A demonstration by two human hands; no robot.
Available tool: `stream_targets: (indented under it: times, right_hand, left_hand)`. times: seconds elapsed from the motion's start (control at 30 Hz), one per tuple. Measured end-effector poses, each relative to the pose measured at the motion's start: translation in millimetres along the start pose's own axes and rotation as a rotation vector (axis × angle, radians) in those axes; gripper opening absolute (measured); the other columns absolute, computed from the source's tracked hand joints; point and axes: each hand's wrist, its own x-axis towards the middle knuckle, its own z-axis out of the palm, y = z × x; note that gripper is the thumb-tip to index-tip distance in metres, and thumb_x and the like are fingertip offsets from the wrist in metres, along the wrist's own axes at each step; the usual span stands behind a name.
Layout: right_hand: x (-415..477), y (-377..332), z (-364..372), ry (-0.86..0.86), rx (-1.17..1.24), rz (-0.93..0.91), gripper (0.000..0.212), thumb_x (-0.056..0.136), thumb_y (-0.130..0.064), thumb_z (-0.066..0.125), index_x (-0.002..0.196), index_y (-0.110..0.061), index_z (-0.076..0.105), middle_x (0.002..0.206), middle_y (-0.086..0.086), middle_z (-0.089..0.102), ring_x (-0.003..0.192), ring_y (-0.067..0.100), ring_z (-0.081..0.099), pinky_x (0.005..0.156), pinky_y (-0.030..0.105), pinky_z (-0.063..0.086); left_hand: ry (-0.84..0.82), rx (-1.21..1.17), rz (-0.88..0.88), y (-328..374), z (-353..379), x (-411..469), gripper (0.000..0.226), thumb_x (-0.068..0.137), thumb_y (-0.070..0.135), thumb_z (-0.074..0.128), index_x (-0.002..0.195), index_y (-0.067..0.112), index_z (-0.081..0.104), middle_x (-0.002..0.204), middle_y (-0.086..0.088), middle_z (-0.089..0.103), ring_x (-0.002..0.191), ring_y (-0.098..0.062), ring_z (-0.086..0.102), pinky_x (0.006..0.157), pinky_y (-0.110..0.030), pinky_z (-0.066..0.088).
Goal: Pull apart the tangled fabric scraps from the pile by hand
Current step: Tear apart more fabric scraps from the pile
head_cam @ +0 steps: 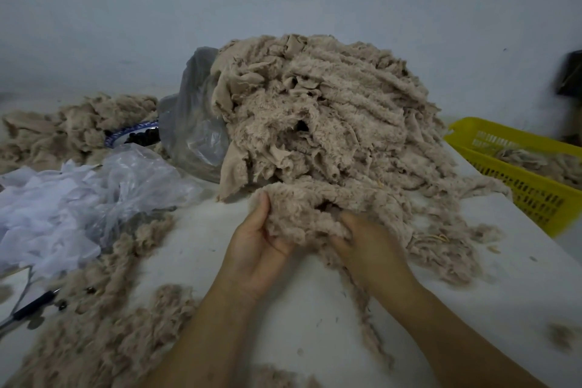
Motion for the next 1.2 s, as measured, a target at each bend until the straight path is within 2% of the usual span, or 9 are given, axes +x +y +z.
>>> stream_targets:
  times: [0.13,0.3,0.47,0.6,0.67,0.8,0.87,0.97,1.2]
  right_hand:
    - [5.6,21.1,-18.5,0.115,0.210,0.321,0.030,0.101,-0.033,0.050,0.121,-0.012,0.059,0.081,-0.004,0.061,0.067,0.016,0.058,0.055,0.026,0.038]
    - [8.1,36.9,-32.2,0.111,0.416,0.392,0.021,0.100,-0.036,0.050,0.101,-0.019,0.063,0.094,0.004,0.066,0.082,0.023,0.063,0.069,0.036,0.048]
    - [1.9,8.5,-17.6,0.109,0.397,0.021,0.054,0.094,-0.066,0.037,0.121,-0.027,0.061,0.118,-0.009,0.053,0.101,-0.010,0.050,0.080,0.008,0.038]
    - [-5.1,6.8,-17.5,0.204,0.337,-0.145,0.040,0.100,-0.053,0.037,0.068,-0.033,0.050,0.073,-0.009,0.045,0.069,0.004,0.046,0.062,0.026,0.035]
    - [-3.7,1.2,-14.1,0.108,0.280,-0.188,0.039,0.096,-0.060,0.037,0.066,-0.036,0.044,0.070,-0.011,0.043,0.071,0.003,0.044,0.064,0.026,0.032]
    - [-7.4,-3.8,1.2,-0.197,0.217,-0.226,0.055,0.089,-0.071,0.044,0.123,-0.032,0.065,0.126,-0.022,0.047,0.118,0.000,0.043,0.097,0.020,0.037]
    - [-10.3,-5.0,8.2,-0.237,0.188,-0.259,0.041,0.096,-0.051,0.052,0.123,-0.024,0.067,0.133,-0.014,0.050,0.125,0.006,0.041,0.104,0.025,0.037]
    - [-11.0,-5.9,8.9,-0.218,0.214,-0.226,0.026,0.099,-0.034,0.055,0.081,-0.017,0.063,0.094,-0.018,0.053,0.092,0.000,0.046,0.079,0.024,0.037]
    - [-11.1,-15.3,9.5,-0.323,0.344,-0.186,0.037,0.089,-0.069,0.047,0.072,-0.036,0.049,0.075,-0.014,0.049,0.069,0.000,0.049,0.063,0.017,0.037]
  left_hand:
    - [-0.012,-0.252,0.051,13.8,-7.3,-5.5,0.033,0.090,0.007,0.044,0.067,0.004,0.067,0.061,-0.005,0.063,0.040,-0.008,0.057,0.040,-0.015,0.044]
    - [0.135,-0.175,0.142,24.0,-12.0,-2.0,0.009,0.082,0.012,0.047,0.073,0.012,0.052,0.049,0.005,0.044,0.031,-0.003,0.035,0.036,-0.011,0.024]
    - [0.159,0.257,0.068,-1.3,1.5,-4.1,0.022,0.076,0.013,0.060,0.090,0.004,0.073,0.080,-0.013,0.069,0.063,-0.019,0.063,0.048,-0.024,0.051]
    - [0.105,0.303,0.080,-6.8,1.4,-4.1,0.032,0.084,-0.006,0.049,0.088,0.004,0.079,0.098,-0.020,0.074,0.087,-0.027,0.074,0.069,-0.033,0.061]
    - [0.063,0.266,0.029,-6.5,3.7,-6.1,0.032,0.079,-0.001,0.053,0.103,-0.006,0.073,0.111,-0.027,0.070,0.100,-0.033,0.071,0.078,-0.039,0.061]
    - [-0.013,0.171,-0.051,-7.0,3.2,-9.2,0.033,0.093,0.015,0.054,0.116,-0.003,0.071,0.126,-0.024,0.066,0.116,-0.033,0.066,0.088,-0.041,0.058]
    - [0.001,0.151,-0.037,-5.8,3.1,-8.5,0.034,0.095,0.020,0.057,0.118,-0.001,0.070,0.128,-0.023,0.064,0.119,-0.032,0.064,0.088,-0.040,0.058]
    - [0.040,0.092,-0.018,-3.7,0.7,-5.5,0.040,0.096,0.023,0.056,0.126,-0.001,0.064,0.130,-0.022,0.064,0.120,-0.032,0.063,0.095,-0.044,0.056]
    - [0.059,0.020,0.023,0.9,0.3,-3.3,0.047,0.095,0.030,0.055,0.135,0.005,0.056,0.131,-0.018,0.064,0.120,-0.030,0.063,0.092,-0.043,0.057]
